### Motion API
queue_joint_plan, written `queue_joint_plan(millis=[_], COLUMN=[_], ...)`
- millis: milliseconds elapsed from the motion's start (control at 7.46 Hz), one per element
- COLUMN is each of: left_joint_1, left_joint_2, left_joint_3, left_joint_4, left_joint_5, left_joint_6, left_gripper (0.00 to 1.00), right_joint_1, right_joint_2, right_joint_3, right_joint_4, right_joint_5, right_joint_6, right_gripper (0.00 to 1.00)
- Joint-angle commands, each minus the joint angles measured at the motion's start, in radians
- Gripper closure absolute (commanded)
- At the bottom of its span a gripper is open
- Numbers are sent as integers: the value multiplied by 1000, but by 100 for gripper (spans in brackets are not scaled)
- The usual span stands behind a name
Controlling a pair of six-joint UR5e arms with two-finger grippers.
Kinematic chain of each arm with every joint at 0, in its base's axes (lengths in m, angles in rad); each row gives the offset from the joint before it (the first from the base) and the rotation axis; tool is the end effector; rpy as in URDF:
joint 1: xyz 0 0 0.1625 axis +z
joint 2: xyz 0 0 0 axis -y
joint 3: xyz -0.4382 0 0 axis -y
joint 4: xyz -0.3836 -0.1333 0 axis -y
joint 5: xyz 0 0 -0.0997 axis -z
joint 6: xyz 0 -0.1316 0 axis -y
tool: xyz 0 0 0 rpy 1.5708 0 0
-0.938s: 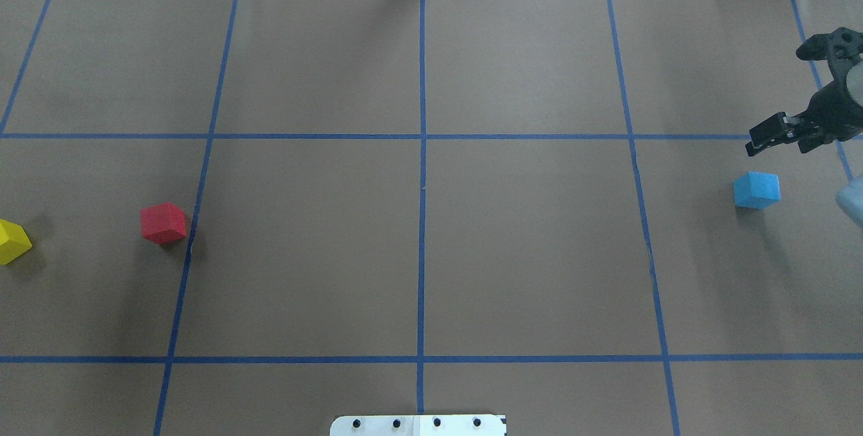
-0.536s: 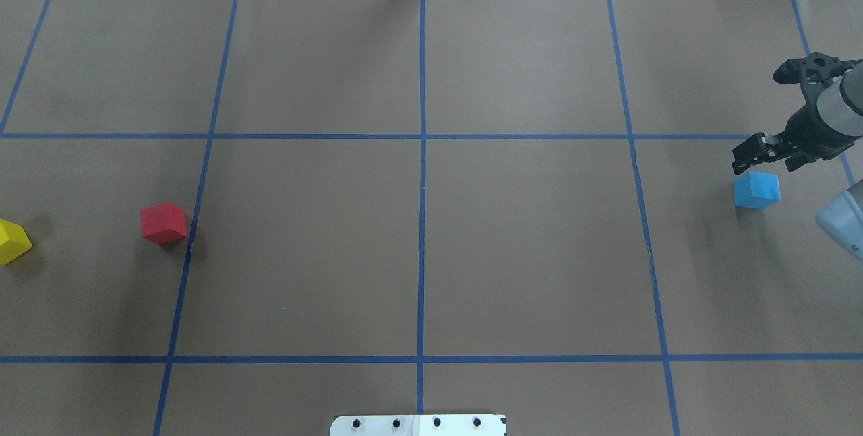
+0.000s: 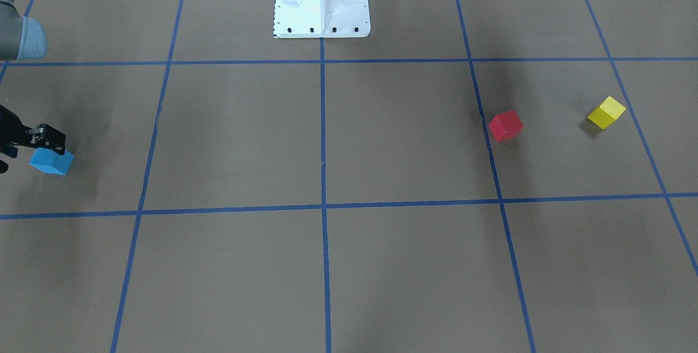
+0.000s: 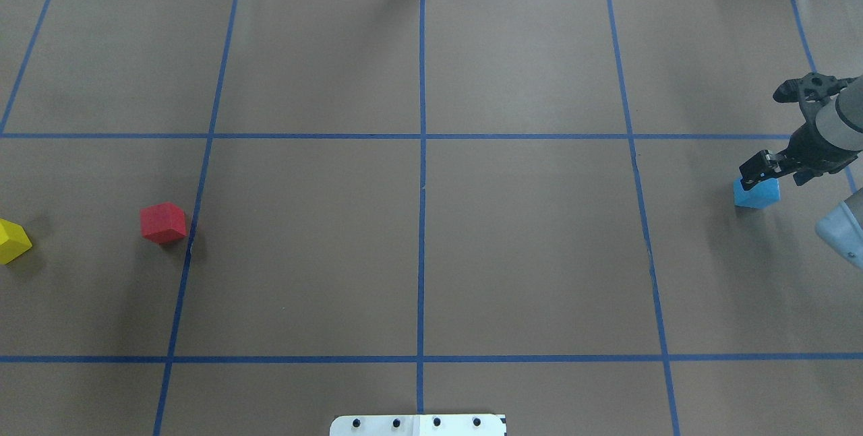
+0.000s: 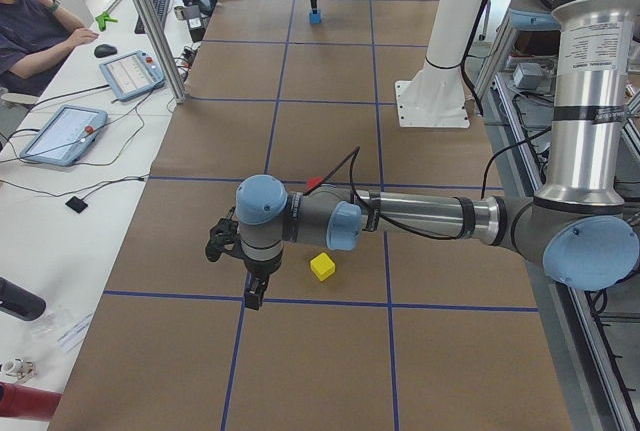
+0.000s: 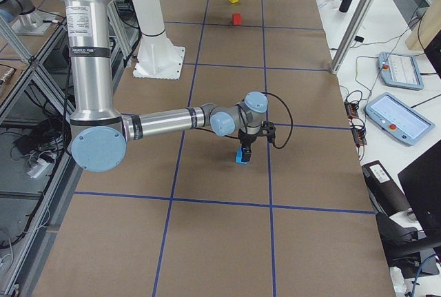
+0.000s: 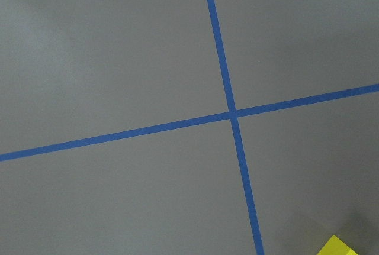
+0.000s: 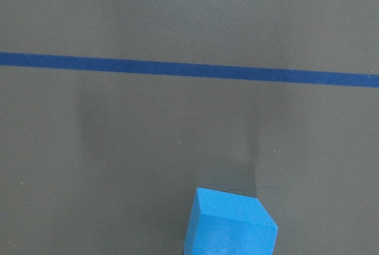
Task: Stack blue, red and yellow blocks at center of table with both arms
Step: 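Lower the right gripper onto the blue block and grasp it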
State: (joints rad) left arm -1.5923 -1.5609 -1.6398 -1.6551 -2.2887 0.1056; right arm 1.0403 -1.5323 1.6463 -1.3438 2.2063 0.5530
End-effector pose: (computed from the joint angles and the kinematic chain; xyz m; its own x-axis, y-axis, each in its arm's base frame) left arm -0.0573 -0.4903 0.6619 0.7531 0.1817 -0.6324 -0.0584 0.9758 0.2108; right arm -0.2192 -0.4828 0.6232 0.7557 -0.0652 0.6517 0.0939 0.9955 -0.0092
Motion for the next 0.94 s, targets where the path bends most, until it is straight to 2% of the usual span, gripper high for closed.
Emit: queue_joint_plan(millis=[0, 402, 536, 670, 804], left_joint_1=[0, 0, 0, 0, 0], left_joint_2=[-1, -1, -1, -1, 1], left_joint_3=[0, -3, -3, -5, -5], left_joint_4=[0, 0, 0, 0, 0], left_joint_5=[0, 0, -2, -2, -2], left_joint_6=[-1, 0, 0, 0, 0], left_gripper=[0, 0, 0, 0, 0], right_joint_1=[-9, -22, -32, -32, -32], right_joint_2=[4, 17, 18, 27, 30], right_joint_3=[-11, -54, -71, -78, -79], right_joint_4=[-2, 0, 2, 2, 3], right_joint_5=[0, 0, -3, -2, -2], right_joint_6=[-1, -4, -2, -2, -19], right_gripper=[1, 1, 8, 36, 82])
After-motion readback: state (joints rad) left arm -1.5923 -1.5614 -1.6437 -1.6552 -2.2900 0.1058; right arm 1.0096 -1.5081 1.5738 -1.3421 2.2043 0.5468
